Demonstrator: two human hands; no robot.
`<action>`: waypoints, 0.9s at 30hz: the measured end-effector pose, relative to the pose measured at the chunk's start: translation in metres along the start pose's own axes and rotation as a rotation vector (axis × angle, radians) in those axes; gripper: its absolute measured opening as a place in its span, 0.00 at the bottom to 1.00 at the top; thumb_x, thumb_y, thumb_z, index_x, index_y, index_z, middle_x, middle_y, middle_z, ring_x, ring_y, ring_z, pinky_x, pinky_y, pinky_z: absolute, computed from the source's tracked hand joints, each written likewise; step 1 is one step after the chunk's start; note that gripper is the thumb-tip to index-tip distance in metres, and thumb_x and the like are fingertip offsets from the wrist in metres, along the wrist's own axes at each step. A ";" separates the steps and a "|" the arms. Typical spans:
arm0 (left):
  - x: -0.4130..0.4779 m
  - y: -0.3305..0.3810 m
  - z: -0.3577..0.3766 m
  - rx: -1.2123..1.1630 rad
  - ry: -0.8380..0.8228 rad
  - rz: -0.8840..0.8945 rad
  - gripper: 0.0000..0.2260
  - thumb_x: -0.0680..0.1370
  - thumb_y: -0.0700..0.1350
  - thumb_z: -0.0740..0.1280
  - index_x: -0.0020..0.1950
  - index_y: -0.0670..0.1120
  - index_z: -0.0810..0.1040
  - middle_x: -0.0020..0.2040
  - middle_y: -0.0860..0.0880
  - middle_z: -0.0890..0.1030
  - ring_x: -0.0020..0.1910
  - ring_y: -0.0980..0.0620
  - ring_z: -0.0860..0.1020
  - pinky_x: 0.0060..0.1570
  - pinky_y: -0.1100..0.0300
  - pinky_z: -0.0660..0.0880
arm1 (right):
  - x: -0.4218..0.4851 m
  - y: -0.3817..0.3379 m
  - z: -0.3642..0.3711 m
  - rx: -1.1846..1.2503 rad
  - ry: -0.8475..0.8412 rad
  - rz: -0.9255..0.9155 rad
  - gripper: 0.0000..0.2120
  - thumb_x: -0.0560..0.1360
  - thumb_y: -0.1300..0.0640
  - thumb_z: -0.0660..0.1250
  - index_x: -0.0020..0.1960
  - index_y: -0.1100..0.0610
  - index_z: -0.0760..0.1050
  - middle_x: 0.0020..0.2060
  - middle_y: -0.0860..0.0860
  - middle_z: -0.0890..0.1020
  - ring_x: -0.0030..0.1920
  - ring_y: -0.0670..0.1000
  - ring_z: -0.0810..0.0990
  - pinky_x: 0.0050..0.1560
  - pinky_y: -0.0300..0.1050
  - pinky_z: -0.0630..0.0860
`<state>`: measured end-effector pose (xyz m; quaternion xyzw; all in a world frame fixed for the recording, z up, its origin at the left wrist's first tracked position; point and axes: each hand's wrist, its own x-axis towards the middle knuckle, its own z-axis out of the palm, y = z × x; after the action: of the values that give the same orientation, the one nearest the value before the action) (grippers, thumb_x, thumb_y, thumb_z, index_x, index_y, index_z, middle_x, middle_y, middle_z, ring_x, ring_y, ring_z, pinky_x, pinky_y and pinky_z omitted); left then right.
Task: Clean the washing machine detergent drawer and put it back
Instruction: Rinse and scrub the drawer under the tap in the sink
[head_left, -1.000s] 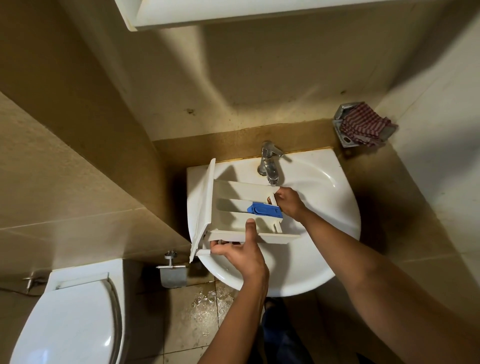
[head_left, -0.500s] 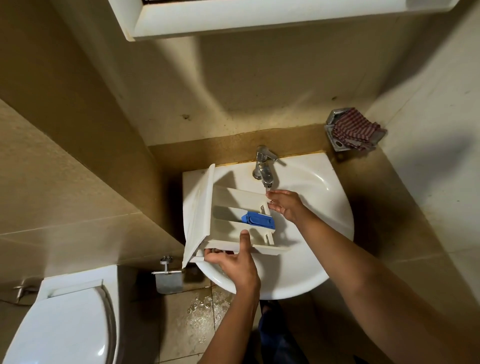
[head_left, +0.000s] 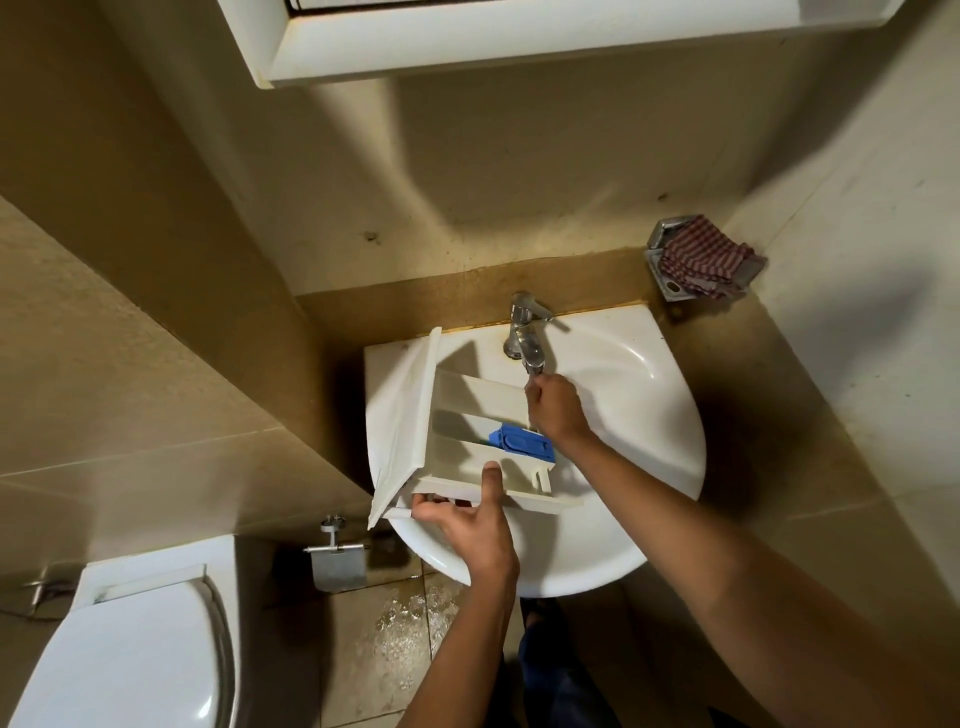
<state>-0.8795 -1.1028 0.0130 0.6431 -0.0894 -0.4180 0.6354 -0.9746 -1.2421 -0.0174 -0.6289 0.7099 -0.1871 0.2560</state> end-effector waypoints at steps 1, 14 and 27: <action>-0.001 0.000 0.000 0.017 -0.011 0.005 0.32 0.72 0.36 0.74 0.66 0.47 0.57 0.67 0.44 0.68 0.61 0.50 0.74 0.64 0.54 0.72 | -0.004 -0.004 0.001 -0.086 -0.018 -0.058 0.13 0.80 0.59 0.57 0.50 0.63 0.79 0.47 0.61 0.82 0.51 0.60 0.78 0.51 0.49 0.73; 0.000 0.004 -0.013 0.158 -0.078 0.055 0.34 0.73 0.42 0.74 0.71 0.44 0.56 0.65 0.41 0.72 0.63 0.45 0.74 0.64 0.44 0.73 | -0.016 -0.037 0.001 0.029 -0.504 -0.431 0.11 0.82 0.59 0.55 0.58 0.64 0.71 0.65 0.57 0.72 0.67 0.53 0.68 0.67 0.49 0.61; 0.006 0.020 -0.020 0.074 -0.049 -0.105 0.32 0.73 0.46 0.75 0.69 0.46 0.59 0.63 0.38 0.74 0.59 0.32 0.75 0.59 0.36 0.75 | -0.006 -0.013 -0.015 -0.087 -0.139 -0.312 0.05 0.74 0.60 0.64 0.50 0.58 0.76 0.39 0.55 0.83 0.41 0.58 0.81 0.41 0.49 0.78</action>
<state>-0.8541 -1.0956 0.0250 0.6595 -0.0864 -0.4629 0.5860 -0.9729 -1.2392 0.0023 -0.7534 0.5915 -0.1498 0.2450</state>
